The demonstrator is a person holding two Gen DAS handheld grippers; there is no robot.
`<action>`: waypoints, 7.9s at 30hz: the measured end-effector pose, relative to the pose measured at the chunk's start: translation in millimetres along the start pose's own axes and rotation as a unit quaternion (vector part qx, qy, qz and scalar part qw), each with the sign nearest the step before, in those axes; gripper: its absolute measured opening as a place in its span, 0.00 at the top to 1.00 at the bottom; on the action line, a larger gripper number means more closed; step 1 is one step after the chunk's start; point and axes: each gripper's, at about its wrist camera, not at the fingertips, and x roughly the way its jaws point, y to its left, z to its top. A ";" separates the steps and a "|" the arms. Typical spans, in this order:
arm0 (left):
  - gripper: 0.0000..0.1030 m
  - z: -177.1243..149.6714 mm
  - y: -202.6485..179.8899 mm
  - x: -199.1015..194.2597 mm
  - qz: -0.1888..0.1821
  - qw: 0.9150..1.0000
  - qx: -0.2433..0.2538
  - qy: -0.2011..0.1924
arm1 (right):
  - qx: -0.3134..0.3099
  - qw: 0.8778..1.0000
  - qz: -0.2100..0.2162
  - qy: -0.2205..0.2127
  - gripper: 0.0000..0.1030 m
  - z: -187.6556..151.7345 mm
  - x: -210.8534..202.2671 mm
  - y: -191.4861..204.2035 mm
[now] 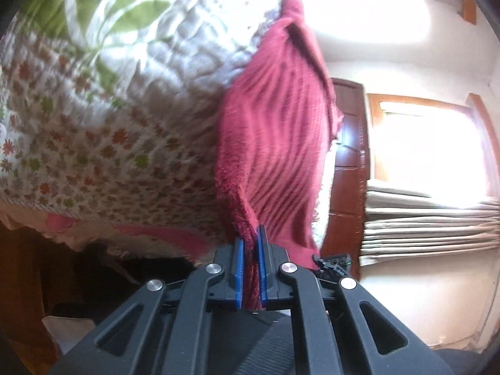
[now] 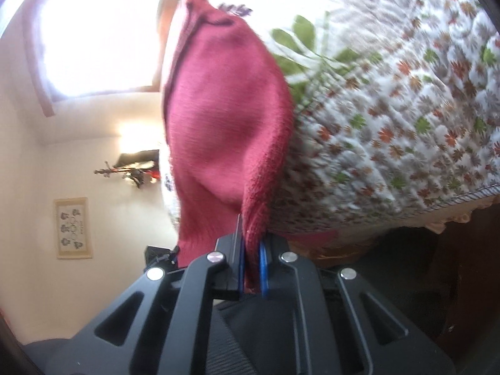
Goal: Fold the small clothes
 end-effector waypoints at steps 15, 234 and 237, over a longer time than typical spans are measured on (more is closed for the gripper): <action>0.93 72.6 -55.2 -3.3 -0.156 0.984 -0.034 -0.080 | -0.011 0.993 0.103 -0.048 0.94 71.3 -13.7 70.1; 0.89 421.7 -176.9 157.0 0.186 0.960 0.206 -0.039 | -0.217 0.950 -0.220 -0.042 0.61 446.8 147.1 203.7; 0.88 429.0 -172.7 163.3 0.182 0.963 0.195 -0.035 | -0.198 0.959 -0.199 -0.028 0.59 450.8 151.0 193.1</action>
